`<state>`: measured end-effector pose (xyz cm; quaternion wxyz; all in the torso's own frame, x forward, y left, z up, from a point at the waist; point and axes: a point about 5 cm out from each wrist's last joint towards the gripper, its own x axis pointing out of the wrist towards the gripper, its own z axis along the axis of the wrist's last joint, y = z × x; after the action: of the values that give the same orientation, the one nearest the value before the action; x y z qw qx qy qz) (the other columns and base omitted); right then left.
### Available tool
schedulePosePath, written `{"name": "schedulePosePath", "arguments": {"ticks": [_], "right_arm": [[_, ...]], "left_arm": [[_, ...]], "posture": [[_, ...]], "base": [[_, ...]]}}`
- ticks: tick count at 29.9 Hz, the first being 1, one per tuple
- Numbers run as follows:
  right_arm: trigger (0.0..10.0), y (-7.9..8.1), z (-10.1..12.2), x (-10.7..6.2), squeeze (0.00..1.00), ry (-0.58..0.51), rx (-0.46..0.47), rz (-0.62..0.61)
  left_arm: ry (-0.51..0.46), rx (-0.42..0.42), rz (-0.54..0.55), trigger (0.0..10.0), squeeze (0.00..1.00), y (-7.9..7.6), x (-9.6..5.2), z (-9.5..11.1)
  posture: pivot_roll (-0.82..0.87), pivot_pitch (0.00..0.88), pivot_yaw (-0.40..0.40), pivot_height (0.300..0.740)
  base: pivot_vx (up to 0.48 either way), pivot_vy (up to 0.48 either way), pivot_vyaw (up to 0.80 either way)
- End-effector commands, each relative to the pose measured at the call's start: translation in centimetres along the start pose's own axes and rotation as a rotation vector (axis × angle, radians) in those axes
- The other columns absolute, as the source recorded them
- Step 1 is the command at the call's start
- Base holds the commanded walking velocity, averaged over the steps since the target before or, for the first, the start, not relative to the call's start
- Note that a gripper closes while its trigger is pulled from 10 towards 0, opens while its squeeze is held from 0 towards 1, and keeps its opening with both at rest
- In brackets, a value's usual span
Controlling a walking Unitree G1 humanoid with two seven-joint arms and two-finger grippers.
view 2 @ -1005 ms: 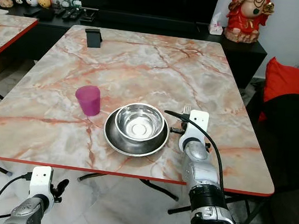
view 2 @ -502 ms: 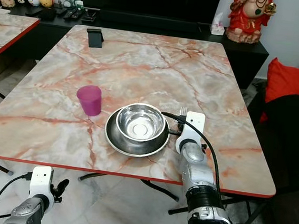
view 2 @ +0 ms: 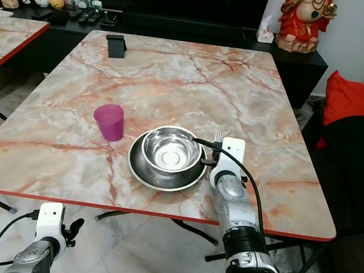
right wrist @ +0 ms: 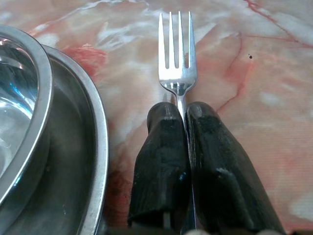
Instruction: Setting the table
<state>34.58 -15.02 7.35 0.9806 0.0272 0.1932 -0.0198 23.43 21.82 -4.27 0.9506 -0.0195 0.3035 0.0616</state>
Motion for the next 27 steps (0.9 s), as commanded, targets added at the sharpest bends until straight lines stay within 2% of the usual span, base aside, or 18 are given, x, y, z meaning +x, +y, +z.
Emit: {"name": "schedulePosePath", "arguments": {"ticks": [1,21,23,27], "right_arm": [[10.0,0.19,0.51,0.17,0.00,-0.011,-0.007,0.000],[10.0,0.41,0.61,0.17,0.01,-0.016,-0.009,0.000],[10.0,0.44,0.58,0.16,0.18,-0.015,-0.009,0.000],[10.0,0.44,0.54,0.16,0.18,-0.013,-0.009,-0.001]], "left_arm": [[0.016,0.006,-0.002,10.0,0.00,-0.01,0.02,-0.12],[0.016,0.009,-0.001,10.0,0.00,0.03,0.02,-0.09],[0.016,0.010,-0.002,10.0,0.00,0.01,0.03,-0.08],[0.016,0.011,-0.002,10.0,0.00,0.00,0.03,-0.08]], "posture": [[-0.02,0.000,-0.028,0.740],[-0.02,0.000,-0.024,0.740],[-0.01,0.000,-0.023,0.740],[-0.01,0.000,-0.023,0.740]], "base": [[0.000,0.000,0.00],[0.000,0.000,0.00],[0.000,0.000,0.00],[0.000,0.000,0.00]]}}
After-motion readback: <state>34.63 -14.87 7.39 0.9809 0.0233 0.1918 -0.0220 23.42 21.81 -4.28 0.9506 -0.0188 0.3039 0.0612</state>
